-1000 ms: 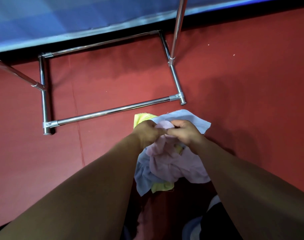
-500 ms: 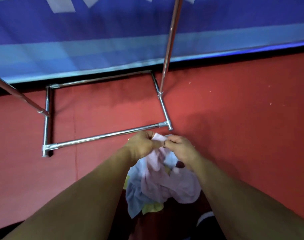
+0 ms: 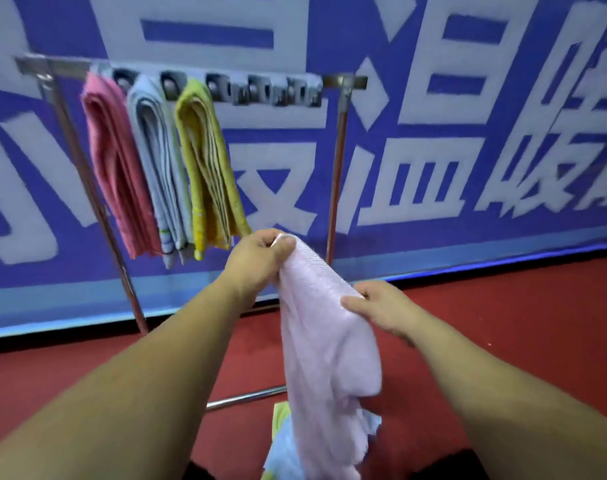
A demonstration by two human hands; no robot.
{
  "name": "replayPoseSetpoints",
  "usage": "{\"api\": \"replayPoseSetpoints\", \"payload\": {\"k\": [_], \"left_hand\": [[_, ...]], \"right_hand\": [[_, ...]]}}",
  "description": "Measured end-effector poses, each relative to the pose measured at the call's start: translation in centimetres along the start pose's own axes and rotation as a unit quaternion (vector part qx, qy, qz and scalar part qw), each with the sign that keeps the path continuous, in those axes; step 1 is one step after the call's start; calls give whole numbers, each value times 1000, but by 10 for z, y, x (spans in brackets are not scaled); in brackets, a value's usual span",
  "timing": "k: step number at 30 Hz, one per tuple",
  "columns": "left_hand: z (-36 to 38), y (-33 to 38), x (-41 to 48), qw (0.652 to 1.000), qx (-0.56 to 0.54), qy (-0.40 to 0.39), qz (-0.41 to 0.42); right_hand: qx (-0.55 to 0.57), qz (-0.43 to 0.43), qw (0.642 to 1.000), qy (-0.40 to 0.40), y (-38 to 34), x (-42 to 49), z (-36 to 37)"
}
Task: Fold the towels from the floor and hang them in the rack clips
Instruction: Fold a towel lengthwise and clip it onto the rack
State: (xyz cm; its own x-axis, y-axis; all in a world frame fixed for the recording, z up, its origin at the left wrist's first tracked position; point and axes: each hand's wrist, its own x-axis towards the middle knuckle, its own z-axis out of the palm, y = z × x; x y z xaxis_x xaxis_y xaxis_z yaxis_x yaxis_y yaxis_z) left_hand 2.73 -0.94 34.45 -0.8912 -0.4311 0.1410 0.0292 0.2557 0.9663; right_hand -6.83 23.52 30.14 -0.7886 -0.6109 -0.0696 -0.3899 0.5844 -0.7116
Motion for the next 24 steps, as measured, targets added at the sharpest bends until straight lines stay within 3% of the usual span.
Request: {"api": "replayPoseSetpoints", "payload": {"k": [5,11,18,24], "left_hand": [[-51,107,-28,997,-27,43,62],[-93,189,-50,983,-70,117,124],[-135,217,-49,978,-74,165,102],[-135,210,-37,977,-78,190,55]], "right_hand": [[-43,-7,995,87,-80,-63,-78],[-88,-28,986,136,-149,-109,-146],[-92,-24,982,164,-153,-141,-192],[16,9,989,148,-147,-129,-206]]}}
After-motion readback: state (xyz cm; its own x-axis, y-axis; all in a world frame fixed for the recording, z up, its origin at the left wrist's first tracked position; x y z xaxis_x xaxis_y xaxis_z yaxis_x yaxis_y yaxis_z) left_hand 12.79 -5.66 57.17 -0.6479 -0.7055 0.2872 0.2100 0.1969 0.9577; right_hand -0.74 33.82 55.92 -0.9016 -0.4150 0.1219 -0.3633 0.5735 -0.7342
